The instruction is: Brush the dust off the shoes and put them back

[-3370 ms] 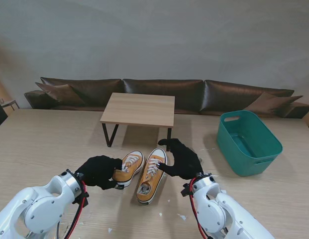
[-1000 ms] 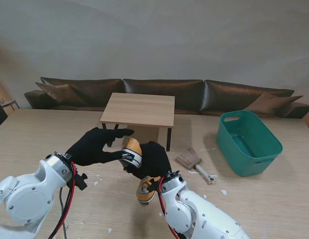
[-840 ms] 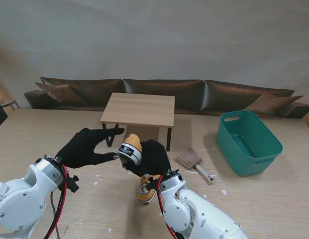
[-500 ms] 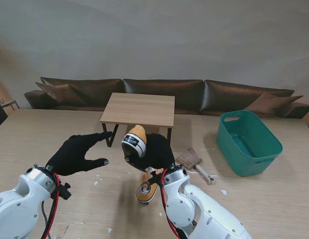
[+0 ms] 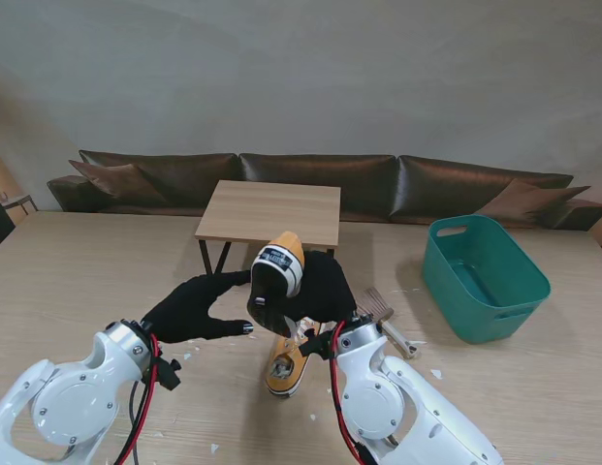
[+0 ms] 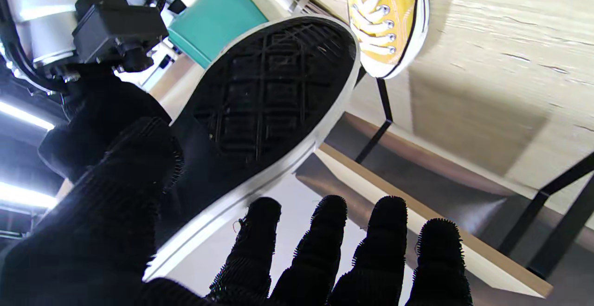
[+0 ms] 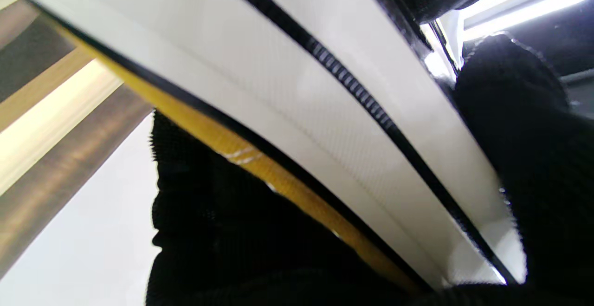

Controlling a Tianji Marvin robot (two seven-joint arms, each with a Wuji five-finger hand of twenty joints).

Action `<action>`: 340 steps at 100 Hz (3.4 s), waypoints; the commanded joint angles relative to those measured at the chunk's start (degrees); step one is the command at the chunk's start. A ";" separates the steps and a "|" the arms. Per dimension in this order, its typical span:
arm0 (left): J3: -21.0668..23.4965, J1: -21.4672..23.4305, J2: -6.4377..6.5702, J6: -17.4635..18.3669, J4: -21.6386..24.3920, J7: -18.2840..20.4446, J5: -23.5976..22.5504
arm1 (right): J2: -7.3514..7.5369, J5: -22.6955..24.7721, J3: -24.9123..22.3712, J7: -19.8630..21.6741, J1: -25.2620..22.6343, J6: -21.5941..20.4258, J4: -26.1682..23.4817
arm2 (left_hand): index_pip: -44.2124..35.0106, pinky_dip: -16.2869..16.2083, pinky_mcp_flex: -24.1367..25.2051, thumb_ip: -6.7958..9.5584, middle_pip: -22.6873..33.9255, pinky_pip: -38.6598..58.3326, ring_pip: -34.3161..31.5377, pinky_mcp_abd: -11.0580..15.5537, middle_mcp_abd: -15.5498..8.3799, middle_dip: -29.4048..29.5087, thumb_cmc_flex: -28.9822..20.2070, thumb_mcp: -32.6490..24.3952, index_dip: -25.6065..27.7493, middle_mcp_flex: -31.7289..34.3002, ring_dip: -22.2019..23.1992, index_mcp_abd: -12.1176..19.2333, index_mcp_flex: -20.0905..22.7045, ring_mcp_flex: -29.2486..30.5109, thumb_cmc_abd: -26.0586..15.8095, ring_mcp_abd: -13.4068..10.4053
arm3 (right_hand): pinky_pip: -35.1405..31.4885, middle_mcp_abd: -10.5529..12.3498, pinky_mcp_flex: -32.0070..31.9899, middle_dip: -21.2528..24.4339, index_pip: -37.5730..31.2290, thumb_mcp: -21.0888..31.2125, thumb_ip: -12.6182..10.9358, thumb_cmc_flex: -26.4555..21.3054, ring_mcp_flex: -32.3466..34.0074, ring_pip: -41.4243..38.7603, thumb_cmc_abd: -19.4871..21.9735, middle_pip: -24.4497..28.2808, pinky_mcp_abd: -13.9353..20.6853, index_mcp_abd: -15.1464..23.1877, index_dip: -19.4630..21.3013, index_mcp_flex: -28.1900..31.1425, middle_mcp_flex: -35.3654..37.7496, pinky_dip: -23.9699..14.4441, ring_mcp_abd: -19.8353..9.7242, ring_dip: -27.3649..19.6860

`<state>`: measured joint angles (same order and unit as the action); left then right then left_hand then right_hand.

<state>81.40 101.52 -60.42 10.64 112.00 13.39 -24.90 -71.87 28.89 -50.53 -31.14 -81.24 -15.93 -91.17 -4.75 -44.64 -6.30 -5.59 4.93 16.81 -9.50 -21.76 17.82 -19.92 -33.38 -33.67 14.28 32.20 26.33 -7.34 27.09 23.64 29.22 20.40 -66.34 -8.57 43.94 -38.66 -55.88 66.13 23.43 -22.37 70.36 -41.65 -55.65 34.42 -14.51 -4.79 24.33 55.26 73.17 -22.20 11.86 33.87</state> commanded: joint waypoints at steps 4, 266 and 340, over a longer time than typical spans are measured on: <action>-1.16 -0.50 -0.47 -0.05 -0.53 0.95 0.33 | -0.32 -0.85 -0.42 1.14 -0.73 -1.26 -1.82 | 0.96 -1.03 0.98 -1.56 -0.59 -2.02 1.20 1.87 -0.78 0.33 1.56 -0.93 -0.11 -2.48 -0.94 1.52 -2.41 -2.74 1.91 -0.42 | 2.52 4.58 0.91 -1.89 -6.84 13.67 -4.39 -14.79 4.22 -3.89 8.06 1.33 2.80 10.43 3.94 2.46 1.25 -0.60 -5.86 2.20; -9.83 1.05 -7.39 1.84 -5.06 -25.86 13.32 | -2.54 -24.80 -2.05 6.37 -3.88 4.41 -2.30 | -68.39 2.37 -34.71 5.28 24.60 68.23 -55.47 -7.34 -4.92 -45.57 -23.05 -28.08 47.01 44.73 24.63 -16.06 14.28 48.45 15.17 -1.59 | 4.55 -0.54 -18.08 10.83 16.86 -1.11 -14.53 3.93 -9.31 0.89 21.72 2.39 -3.38 -5.24 -8.94 -34.31 -22.24 -7.40 3.05 1.08; -6.59 4.05 -7.55 -2.45 -5.10 -26.35 13.29 | -2.48 -23.13 -3.71 5.25 -3.82 5.56 -0.96 | -68.08 3.29 -35.02 5.29 24.02 67.40 -55.07 -7.52 -4.18 -45.27 -23.57 -27.62 46.81 44.75 23.92 -16.24 14.44 48.39 14.88 -1.41 | 8.58 -1.18 -24.40 11.82 15.22 -8.10 -13.99 8.13 -19.43 3.08 25.87 3.04 -4.30 2.17 -12.11 -37.81 -31.65 -9.23 5.17 -0.59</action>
<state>74.52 105.53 -67.52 8.64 106.94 -13.49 -12.06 -74.62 4.84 -54.01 -26.78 -85.05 -10.68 -92.36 -65.39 -42.88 -41.47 -9.32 28.61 87.11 -59.36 -30.59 18.70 -65.13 -48.00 -32.03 58.46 74.42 51.04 -23.89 40.89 66.10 50.38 23.41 -59.14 -9.70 40.82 -27.59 -41.03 59.71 10.54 -15.65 52.70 -38.97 -31.04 36.80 -18.91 -4.82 13.03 16.21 43.43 -29.89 16.47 33.82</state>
